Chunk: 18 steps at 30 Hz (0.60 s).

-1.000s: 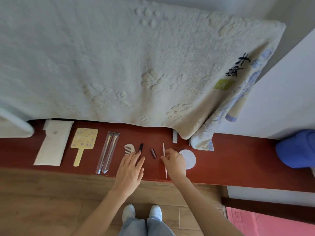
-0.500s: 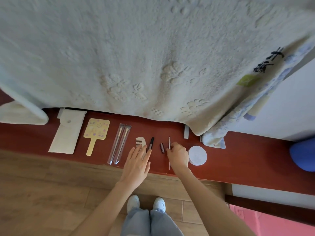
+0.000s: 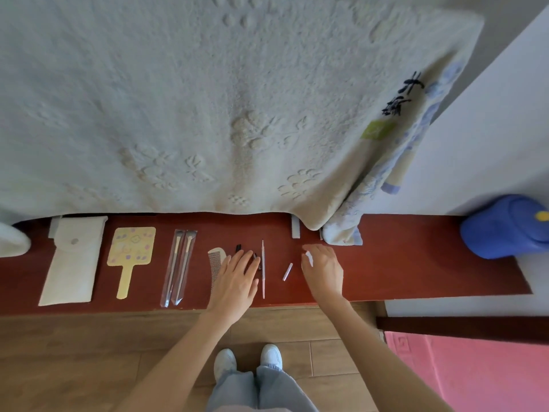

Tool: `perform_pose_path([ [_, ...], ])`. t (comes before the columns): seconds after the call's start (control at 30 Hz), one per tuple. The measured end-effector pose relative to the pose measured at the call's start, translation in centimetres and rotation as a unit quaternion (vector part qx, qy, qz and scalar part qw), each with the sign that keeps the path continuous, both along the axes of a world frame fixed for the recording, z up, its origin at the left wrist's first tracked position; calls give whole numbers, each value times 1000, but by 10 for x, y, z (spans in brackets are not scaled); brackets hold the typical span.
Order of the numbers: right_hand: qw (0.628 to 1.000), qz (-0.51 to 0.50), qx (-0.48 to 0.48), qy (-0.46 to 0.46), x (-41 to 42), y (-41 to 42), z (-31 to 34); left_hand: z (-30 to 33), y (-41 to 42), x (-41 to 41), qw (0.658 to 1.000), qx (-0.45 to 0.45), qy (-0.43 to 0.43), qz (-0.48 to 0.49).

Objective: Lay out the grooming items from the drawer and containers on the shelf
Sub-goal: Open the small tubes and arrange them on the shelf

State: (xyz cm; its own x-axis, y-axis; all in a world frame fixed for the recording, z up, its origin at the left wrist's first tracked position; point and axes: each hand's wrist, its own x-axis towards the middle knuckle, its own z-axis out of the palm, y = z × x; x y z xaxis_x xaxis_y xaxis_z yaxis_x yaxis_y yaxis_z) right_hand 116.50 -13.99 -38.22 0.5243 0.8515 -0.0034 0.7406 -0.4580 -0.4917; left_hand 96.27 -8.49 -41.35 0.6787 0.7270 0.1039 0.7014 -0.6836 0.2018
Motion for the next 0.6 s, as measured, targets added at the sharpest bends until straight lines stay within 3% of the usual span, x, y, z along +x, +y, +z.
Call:
perform_pose_path([
  [0.3, 990, 66, -91, -85, 34, 19, -16, -9, 3, 9, 1000, 0, -12, -22],
  [0.6, 994, -51, -94, -37, 56, 41, -20, -9, 4, -2, 999, -5, -31, -9],
])
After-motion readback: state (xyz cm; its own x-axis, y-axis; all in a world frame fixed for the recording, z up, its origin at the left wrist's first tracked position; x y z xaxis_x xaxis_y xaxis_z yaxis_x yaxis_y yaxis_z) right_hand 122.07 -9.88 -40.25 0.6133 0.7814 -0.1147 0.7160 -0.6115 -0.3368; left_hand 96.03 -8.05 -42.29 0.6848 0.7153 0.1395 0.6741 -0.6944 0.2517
